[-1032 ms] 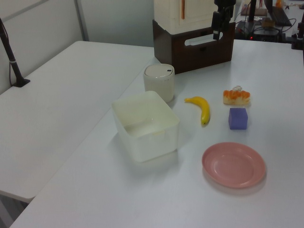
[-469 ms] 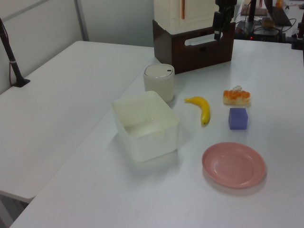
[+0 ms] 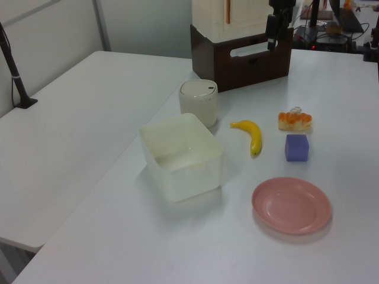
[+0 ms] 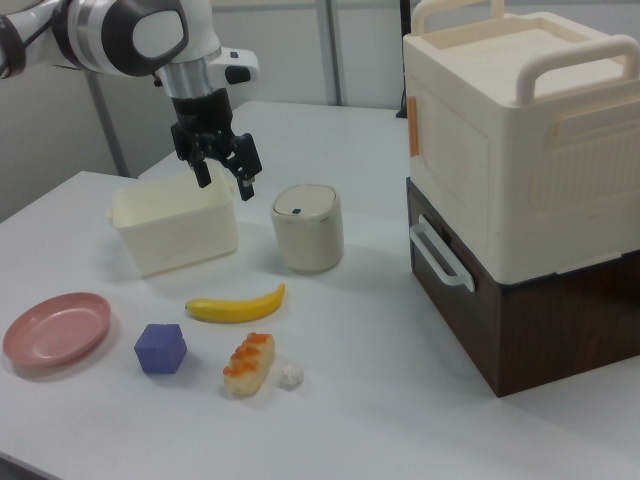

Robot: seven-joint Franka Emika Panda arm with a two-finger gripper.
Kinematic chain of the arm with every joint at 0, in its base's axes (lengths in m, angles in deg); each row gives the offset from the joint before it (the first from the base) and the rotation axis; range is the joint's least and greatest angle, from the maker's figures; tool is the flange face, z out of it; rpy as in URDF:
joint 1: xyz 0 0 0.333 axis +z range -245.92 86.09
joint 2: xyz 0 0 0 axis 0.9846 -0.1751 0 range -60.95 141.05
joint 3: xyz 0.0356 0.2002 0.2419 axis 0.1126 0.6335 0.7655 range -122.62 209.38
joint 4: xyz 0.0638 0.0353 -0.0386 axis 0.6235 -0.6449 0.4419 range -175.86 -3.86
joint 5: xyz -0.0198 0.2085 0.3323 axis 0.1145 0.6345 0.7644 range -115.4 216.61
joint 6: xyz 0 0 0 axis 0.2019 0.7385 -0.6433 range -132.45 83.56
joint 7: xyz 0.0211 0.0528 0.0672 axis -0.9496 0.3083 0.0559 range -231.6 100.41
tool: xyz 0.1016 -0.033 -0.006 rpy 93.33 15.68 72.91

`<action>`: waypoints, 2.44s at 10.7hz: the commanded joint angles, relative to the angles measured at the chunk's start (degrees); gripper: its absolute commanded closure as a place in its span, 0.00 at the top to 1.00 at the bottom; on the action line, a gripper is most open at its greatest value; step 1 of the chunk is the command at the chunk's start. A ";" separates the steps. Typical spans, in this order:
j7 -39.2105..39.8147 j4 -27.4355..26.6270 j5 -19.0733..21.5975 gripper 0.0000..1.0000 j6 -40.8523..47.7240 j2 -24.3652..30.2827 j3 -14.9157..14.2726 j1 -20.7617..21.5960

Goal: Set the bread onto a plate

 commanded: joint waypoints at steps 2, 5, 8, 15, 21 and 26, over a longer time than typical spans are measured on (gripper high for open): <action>0.74 -2.21 -1.30 1.00 -0.38 2.30 -0.28 1.14; 0.74 -3.01 -1.30 1.00 0.14 2.39 -0.19 1.32; 2.41 -4.75 -4.44 1.00 2.43 1.95 -0.19 4.37; 3.46 -8.35 -5.70 1.00 1.38 0.89 -0.10 5.18; 4.61 -23.29 -5.61 1.00 -12.84 1.51 0.08 4.65; 4.61 -27.09 -7.54 1.00 -17.78 -2.07 0.16 3.96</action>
